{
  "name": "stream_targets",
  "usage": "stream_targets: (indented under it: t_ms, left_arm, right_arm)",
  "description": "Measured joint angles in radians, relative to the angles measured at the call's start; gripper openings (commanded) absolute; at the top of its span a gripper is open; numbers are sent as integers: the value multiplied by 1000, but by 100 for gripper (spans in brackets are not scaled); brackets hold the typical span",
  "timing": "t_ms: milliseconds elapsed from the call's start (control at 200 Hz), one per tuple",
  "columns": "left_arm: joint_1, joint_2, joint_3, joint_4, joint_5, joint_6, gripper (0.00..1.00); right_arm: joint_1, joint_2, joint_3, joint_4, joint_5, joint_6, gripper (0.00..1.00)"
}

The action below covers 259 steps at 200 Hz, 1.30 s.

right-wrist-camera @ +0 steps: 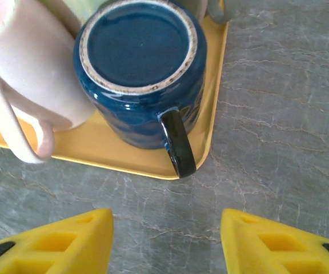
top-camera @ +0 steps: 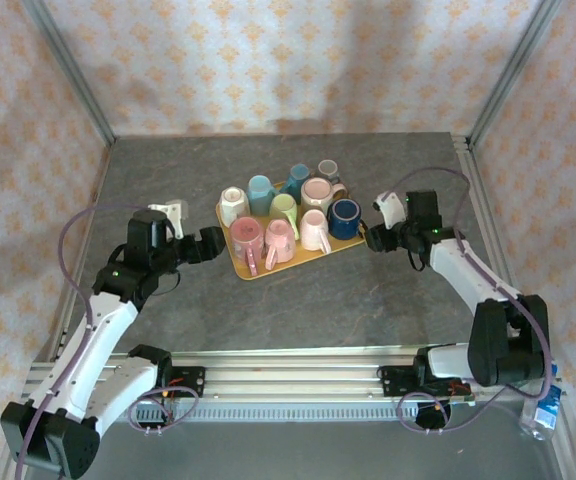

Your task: Turn the mug right side up

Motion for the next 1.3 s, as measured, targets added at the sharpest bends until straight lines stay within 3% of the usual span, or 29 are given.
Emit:
stream_targets:
  t_ms: [230, 565, 1296]
  left_arm:
    - [0, 34, 0, 1, 6, 1, 95]
    - [-5, 51, -4, 8, 7, 1, 95]
    - [-6, 121, -5, 23, 6, 3, 94]
  right_arm:
    - [-2, 117, 45, -5, -52, -195, 54]
    - [-34, 251, 177, -27, -146, -340, 53]
    - [-34, 422, 300, -103, -177, -410, 38]
